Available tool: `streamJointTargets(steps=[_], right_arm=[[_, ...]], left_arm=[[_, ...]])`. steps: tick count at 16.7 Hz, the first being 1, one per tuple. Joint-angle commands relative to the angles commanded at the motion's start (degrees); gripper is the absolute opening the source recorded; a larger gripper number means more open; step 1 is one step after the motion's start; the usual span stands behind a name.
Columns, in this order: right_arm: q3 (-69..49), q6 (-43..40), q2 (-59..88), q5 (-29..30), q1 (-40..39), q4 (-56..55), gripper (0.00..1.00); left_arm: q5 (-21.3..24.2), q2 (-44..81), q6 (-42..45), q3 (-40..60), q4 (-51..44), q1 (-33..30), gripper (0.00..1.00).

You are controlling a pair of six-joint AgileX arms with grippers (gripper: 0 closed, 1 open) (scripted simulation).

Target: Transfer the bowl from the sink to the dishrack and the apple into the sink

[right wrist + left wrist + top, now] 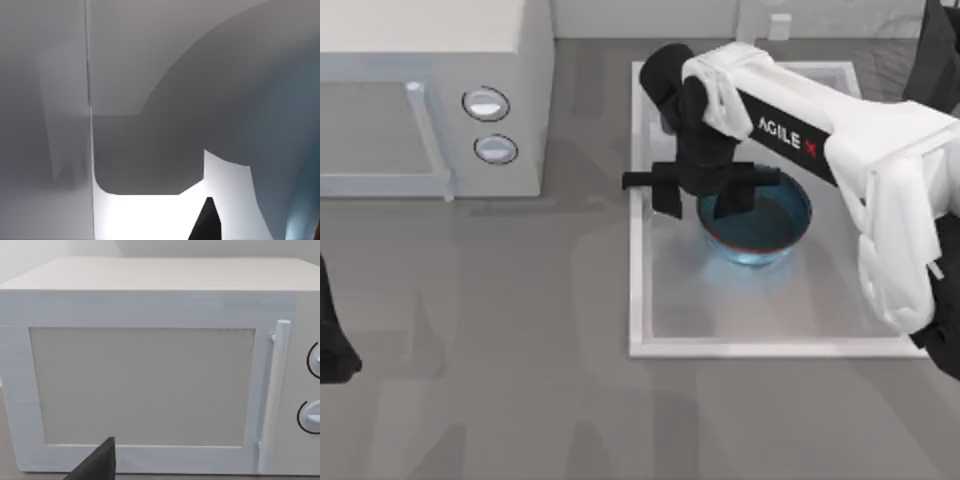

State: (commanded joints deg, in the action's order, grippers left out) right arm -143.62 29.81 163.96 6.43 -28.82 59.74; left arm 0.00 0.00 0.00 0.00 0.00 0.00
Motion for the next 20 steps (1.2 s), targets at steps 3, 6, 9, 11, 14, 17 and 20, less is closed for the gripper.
streamJointTargets(steps=[3, 6, 9, 11, 14, 17, 20], right_arm=[[0.0, 0.0, 0.0, 0.0, 0.0, 0.0, 0.1], [0.0, 0.0, 0.0, 0.0, 0.0, 0.0, 0.0], [0.0, 0.0, 0.0, 0.0, 0.0, 0.0, 0.0], [0.0, 0.0, 0.0, 0.0, 0.0, 0.0, 0.0], [0.28, 0.07, -0.54, 0.05, 0.1, 0.03, 0.0], [2.68, 2.07, -4.39, 0.22, -1.79, 2.06, 0.0], [8.08, 6.45, -13.69, 0.68, -5.77, 6.59, 0.0]], left_arm=[[0.0, 0.0, 0.0, 0.0, 0.0, 0.0, 1.0], [0.0, 0.0, 0.0, 0.0, 0.0, 0.0, 1.0], [0.0, 0.0, 0.0, 0.0, 0.0, 0.0, 1.0], [0.0, 0.0, 0.0, 0.0, 0.0, 0.0, 1.0], [0.0, 0.0, 0.0, 0.0, 0.0, 0.0, 1.0], [0.0, 0.0, 0.0, 0.0, 0.0, 0.0, 1.0], [0.0, 0.0, 0.0, 0.0, 0.0, 0.0, 1.0]])
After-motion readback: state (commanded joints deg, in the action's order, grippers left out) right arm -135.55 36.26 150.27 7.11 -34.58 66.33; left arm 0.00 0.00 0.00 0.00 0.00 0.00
